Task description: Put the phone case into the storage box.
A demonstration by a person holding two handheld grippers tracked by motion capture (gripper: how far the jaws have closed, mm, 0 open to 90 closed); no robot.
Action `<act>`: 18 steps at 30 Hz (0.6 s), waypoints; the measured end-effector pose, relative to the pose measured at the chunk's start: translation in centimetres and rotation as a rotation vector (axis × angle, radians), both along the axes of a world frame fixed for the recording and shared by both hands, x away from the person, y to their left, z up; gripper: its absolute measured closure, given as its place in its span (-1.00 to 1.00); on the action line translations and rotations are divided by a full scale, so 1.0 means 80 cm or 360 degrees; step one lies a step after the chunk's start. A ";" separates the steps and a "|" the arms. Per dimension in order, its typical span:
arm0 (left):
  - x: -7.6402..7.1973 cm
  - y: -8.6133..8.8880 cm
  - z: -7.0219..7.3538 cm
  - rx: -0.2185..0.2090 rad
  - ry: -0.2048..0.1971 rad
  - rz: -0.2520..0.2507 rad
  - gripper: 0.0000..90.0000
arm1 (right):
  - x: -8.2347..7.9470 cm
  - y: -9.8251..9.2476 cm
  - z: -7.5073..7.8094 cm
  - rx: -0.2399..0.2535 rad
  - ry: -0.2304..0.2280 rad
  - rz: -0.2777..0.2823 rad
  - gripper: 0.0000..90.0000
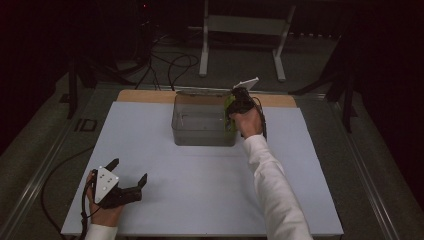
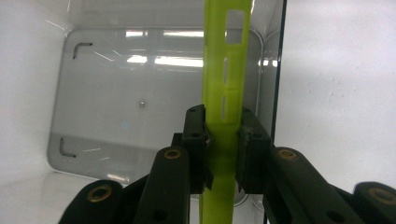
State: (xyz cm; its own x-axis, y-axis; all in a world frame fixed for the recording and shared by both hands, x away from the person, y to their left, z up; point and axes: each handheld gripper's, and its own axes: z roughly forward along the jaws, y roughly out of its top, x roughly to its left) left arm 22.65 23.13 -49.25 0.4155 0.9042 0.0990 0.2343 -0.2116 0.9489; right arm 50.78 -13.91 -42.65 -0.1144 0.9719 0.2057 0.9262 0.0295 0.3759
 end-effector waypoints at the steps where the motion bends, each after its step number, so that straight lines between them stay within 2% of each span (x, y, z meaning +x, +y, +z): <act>1: 0.000 0.000 0.000 0.0000 0.0000 -0.0001 -0.99 | 0.000 0.000 0.000 0.0004 0.0005 -0.0003 0.71; 18: 0.000 0.000 0.000 0.0001 0.0000 -0.0001 -0.99 | 0.002 0.003 -0.004 -0.0019 0.0032 -0.0013 0.71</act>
